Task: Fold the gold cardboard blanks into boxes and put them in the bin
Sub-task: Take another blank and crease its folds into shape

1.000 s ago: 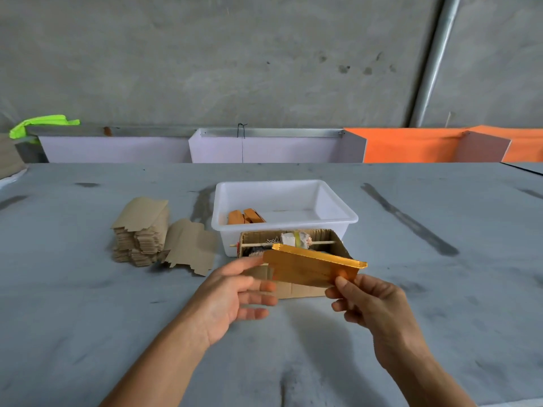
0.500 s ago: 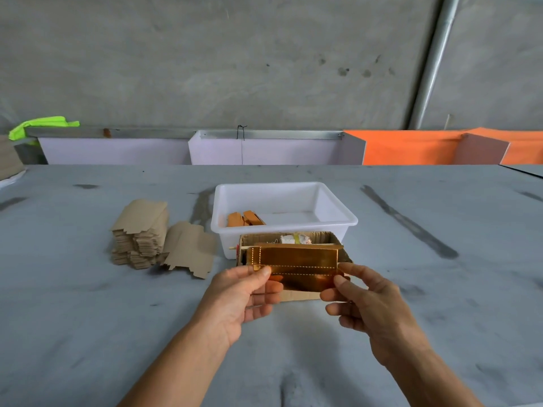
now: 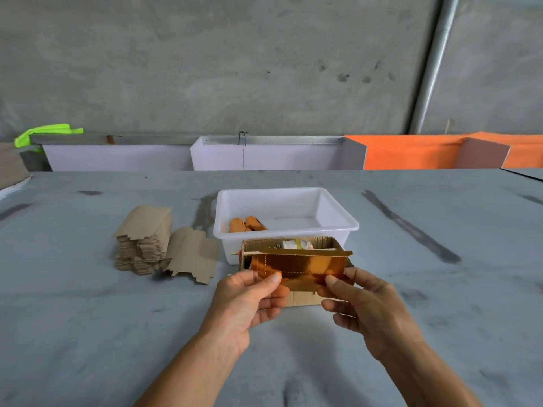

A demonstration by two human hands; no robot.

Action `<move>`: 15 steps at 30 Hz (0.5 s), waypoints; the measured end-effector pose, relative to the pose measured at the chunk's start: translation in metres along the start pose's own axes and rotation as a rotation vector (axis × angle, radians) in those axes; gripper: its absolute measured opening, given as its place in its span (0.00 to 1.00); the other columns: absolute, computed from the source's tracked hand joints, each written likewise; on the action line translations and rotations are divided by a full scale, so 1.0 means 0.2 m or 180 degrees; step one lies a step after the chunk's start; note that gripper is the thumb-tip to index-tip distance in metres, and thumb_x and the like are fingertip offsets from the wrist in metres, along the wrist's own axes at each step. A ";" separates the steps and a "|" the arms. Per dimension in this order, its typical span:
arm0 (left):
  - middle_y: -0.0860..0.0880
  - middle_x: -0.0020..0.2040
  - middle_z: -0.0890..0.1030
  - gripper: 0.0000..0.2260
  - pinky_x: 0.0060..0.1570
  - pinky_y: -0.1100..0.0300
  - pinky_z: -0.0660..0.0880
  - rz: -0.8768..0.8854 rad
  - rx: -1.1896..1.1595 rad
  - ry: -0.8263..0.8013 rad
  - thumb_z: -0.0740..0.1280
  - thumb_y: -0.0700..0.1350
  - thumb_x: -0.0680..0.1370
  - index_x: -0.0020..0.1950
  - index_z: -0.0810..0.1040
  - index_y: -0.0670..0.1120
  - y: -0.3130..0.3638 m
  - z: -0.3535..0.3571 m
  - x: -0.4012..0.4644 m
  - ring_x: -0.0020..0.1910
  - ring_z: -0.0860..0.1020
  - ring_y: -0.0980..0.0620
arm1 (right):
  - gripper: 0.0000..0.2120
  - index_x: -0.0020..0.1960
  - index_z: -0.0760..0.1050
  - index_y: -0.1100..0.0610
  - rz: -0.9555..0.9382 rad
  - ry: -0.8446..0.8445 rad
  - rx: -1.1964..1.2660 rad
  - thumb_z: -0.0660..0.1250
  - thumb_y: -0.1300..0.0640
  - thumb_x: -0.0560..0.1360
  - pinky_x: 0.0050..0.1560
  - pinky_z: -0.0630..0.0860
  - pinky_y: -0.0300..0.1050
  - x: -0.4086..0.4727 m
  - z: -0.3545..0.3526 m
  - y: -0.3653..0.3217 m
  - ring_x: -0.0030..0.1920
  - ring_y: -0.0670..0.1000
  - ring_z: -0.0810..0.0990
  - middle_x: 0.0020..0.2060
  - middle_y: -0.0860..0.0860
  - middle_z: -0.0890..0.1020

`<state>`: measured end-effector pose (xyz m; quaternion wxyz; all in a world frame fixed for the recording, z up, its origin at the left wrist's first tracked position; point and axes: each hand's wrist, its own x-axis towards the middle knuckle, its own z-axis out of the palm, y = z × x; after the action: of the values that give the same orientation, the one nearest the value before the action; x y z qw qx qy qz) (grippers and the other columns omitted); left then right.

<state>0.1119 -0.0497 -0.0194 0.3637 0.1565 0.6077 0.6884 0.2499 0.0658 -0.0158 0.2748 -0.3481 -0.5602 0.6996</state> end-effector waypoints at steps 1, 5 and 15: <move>0.42 0.37 0.85 0.03 0.30 0.62 0.78 -0.0001 -0.0023 0.0021 0.71 0.40 0.73 0.42 0.80 0.41 -0.01 0.00 0.00 0.33 0.83 0.51 | 0.05 0.48 0.79 0.60 0.0050 -0.0071 0.0052 0.70 0.61 0.73 0.29 0.75 0.40 0.00 0.00 0.01 0.30 0.49 0.81 0.38 0.57 0.85; 0.43 0.36 0.84 0.03 0.33 0.61 0.79 -0.0051 -0.0172 0.0039 0.71 0.37 0.73 0.40 0.80 0.40 -0.01 0.01 0.01 0.32 0.82 0.51 | 0.10 0.47 0.80 0.64 0.0244 -0.0189 0.0330 0.72 0.61 0.68 0.30 0.77 0.39 0.03 -0.02 0.02 0.31 0.48 0.82 0.37 0.58 0.84; 0.43 0.30 0.82 0.05 0.30 0.63 0.79 0.0041 -0.0360 0.0178 0.69 0.31 0.73 0.37 0.79 0.38 -0.02 0.03 0.01 0.28 0.80 0.52 | 0.08 0.34 0.76 0.62 0.0111 0.0118 0.0548 0.70 0.69 0.70 0.31 0.77 0.38 0.04 0.01 0.04 0.30 0.48 0.81 0.27 0.55 0.80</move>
<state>0.1155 -0.0437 -0.0228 0.3504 0.1202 0.5767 0.7281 0.2428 0.0686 -0.0256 0.3018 -0.3459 -0.4866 0.7434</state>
